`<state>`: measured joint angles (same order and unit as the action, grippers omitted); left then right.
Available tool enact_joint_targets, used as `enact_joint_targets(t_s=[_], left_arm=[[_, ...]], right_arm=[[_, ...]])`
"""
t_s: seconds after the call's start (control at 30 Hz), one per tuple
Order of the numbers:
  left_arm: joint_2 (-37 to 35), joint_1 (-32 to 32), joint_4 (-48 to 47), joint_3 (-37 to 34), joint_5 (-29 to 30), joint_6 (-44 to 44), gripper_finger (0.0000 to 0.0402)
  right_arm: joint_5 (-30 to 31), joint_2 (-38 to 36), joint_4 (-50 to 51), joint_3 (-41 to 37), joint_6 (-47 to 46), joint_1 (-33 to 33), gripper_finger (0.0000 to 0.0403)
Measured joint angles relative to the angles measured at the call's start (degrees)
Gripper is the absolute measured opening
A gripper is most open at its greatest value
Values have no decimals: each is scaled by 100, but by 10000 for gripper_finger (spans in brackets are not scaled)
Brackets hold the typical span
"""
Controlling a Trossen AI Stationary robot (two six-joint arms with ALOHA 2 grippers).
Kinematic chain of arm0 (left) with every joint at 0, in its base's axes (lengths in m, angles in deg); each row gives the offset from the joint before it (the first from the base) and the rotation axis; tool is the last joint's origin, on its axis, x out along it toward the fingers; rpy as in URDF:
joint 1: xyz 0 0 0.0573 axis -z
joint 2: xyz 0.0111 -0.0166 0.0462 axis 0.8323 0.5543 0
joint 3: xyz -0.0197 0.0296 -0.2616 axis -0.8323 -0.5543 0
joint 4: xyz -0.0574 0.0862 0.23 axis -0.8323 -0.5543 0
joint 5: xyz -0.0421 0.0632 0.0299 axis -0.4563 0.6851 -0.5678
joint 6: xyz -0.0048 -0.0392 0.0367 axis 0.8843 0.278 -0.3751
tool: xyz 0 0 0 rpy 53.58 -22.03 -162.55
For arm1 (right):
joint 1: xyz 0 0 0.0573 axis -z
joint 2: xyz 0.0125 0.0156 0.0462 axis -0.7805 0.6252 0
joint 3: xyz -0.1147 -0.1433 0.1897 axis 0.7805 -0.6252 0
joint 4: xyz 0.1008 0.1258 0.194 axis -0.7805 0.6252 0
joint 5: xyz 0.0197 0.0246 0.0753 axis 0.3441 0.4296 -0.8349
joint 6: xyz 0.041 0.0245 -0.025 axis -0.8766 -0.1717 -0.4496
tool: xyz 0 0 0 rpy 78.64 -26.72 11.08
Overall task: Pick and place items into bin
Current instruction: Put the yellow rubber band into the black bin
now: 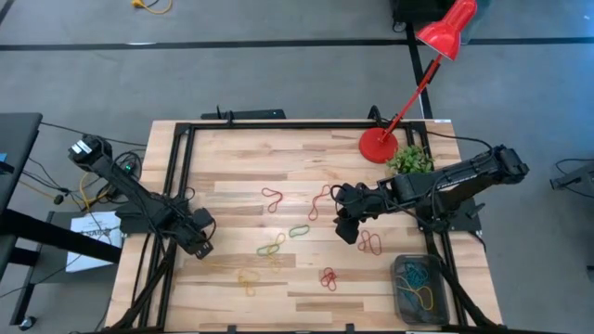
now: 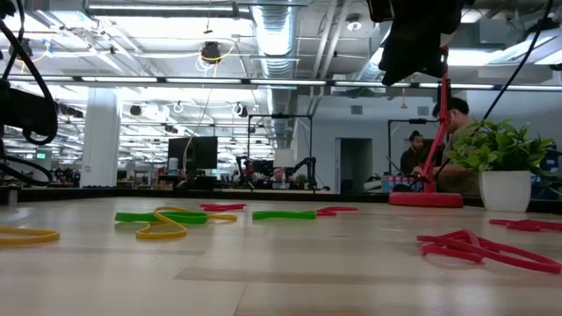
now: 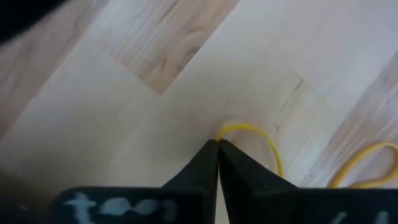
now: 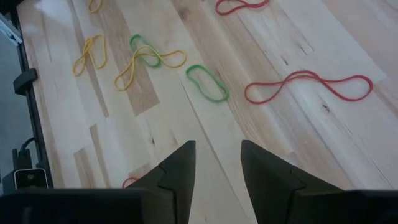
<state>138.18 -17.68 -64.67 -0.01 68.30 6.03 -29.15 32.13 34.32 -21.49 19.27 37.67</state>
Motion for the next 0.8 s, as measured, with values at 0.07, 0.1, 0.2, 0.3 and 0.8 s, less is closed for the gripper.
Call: enact_joint_targets(t_s=[0.07,0.1,0.2,0.3,0.8], left_arm=[[-66,-2,-197,140,14,-7,2],[-114,-2,-241,209,66,-106,1],[-221,-49,-190,582,365,-189,0],[-223,-111,-247,962,719,-163,0],[-225,-1338,33,2745,3441,-2306,0]], right_arm=[[1,0,2,0,0,-24,123],[0,0,2,0,2,-24,123],[1,0,-2,-2,8,-21,122],[178,0,-34,-4,201,-8,122],[589,0,-2350,-7,2547,718,120]])
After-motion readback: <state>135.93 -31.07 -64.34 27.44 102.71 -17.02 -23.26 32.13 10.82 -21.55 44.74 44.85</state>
